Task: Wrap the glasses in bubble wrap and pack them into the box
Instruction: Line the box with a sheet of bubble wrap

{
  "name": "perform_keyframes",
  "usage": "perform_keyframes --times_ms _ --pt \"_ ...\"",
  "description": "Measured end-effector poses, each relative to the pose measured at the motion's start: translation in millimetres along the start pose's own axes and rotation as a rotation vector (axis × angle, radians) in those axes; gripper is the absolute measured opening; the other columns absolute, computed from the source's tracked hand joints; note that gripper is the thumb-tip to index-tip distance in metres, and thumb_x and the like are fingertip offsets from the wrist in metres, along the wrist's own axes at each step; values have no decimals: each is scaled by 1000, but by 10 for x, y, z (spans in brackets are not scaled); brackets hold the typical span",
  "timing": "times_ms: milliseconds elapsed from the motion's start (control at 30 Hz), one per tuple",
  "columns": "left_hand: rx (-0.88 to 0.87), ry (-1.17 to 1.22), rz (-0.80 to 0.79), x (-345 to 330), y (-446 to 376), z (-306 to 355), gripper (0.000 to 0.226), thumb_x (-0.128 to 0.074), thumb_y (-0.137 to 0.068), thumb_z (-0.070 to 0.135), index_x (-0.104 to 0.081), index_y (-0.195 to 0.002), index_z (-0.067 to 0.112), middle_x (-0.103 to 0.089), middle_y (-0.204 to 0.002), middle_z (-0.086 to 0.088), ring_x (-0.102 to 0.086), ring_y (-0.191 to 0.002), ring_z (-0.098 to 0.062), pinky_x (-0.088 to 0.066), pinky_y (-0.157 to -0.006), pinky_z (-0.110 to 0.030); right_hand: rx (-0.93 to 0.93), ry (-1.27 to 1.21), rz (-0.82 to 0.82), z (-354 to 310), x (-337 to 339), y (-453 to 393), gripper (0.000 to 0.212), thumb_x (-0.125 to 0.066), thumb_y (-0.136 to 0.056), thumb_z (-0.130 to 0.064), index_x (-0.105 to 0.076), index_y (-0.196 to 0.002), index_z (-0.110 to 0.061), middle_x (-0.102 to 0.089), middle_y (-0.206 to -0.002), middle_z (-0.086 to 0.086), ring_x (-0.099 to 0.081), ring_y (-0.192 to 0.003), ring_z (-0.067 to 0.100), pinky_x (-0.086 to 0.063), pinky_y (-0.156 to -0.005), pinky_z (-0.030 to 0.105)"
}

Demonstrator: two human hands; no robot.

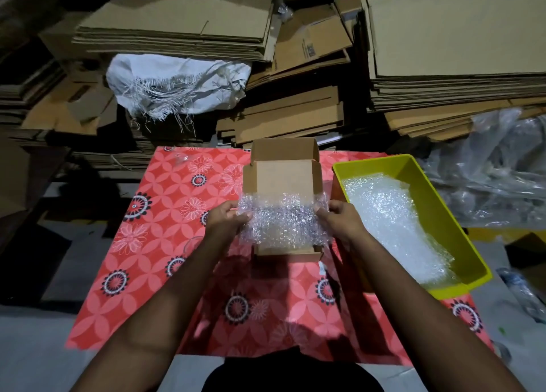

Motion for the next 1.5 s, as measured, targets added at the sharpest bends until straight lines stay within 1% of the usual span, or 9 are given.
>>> perform_keyframes --times_ms 367,533,633,767,867,1067,1233,1333,1500 --pt "-115 -218 184 -7 -45 -101 31 -91 -67 14 -66 -85 20 -69 -75 -7 -64 -64 -21 -57 -63 -35 196 226 300 -110 51 122 37 -93 -63 -28 -59 -71 -16 -63 -64 -5 -58 -61 18 -38 -54 30" --pt "-288 -473 201 -194 6 -144 35 -88 -70 9 -65 -97 14 -63 -71 3 -63 -67 -18 -42 -56 -19 254 483 246 -46 -155 8 17 -70 -86 -27 -59 -92 -16 -70 -81 14 -67 -78 36 -53 -65 37" --pt "-306 -585 182 -259 27 -151 44 -84 -76 10 -60 -114 11 -67 -80 -4 -61 -65 -15 -38 -51 -16 265 635 181 -35 -235 38 35 -72 -87 -30 -55 -112 -13 -69 -97 19 -66 -91 39 -53 -73 41" --pt "-664 -916 243 -306 152 -143 55 -79 -79 17 -54 -127 13 -64 -107 -8 -60 -94 -22 -53 -74 -28 518 783 273 -49 -184 156 48 -77 -77 -17 -53 -119 -14 -58 -105 12 -56 -100 33 -50 -77 40" --pt "-943 -1151 45 -534 169 -190 32 -70 -78 5 -65 -109 12 -66 -104 -9 -62 -93 -27 -53 -75 -37 599 840 13 -79 -409 134 32 -66 -78 0 -63 -108 -12 -64 -106 12 -60 -101 34 -51 -79 38" --pt "-792 -1697 -320 -892 4 -385 25 -50 -86 17 -72 -97 11 -71 -102 -7 -65 -100 -25 -37 -107 -41 476 1244 -486 97 -802 -8 27 -65 -91 -26 -68 -112 -9 -65 -117 12 -61 -114 29 -49 -96 35" --pt "-764 -1801 -286 -835 -80 -414 34 -46 -91 20 -68 -114 8 -70 -114 -10 -59 -115 -30 -21 -117 -48 417 1343 -425 169 -801 -72 46 -60 -91 -9 -48 -133 3 -51 -137 20 -45 -132 32 -30 -113 31" --pt "-687 -1883 -336 -755 -113 -474 37 -43 -96 25 -67 -121 12 -64 -130 -8 -47 -132 -30 -10 -120 -49 421 1357 -484 201 -806 -88 45 -56 -92 -3 -48 -136 6 -50 -140 21 -46 -133 32 -35 -112 34" --pt "-787 -1838 -343 -774 -59 -257 24 -56 -87 30 -74 -95 16 -72 -99 0 -53 -110 -25 -23 -114 -48 521 1328 -275 52 -758 -93 31 -65 -90 -26 -64 -119 -13 -60 -122 11 -48 -124 30 -40 -106 38"
Point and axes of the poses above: each hand's wrist, its own y-axis away from the middle knuckle, its own x-axis out of the back of the hand, z = x × y, the point moved 3 cm from there along -y, towards the middle knuckle
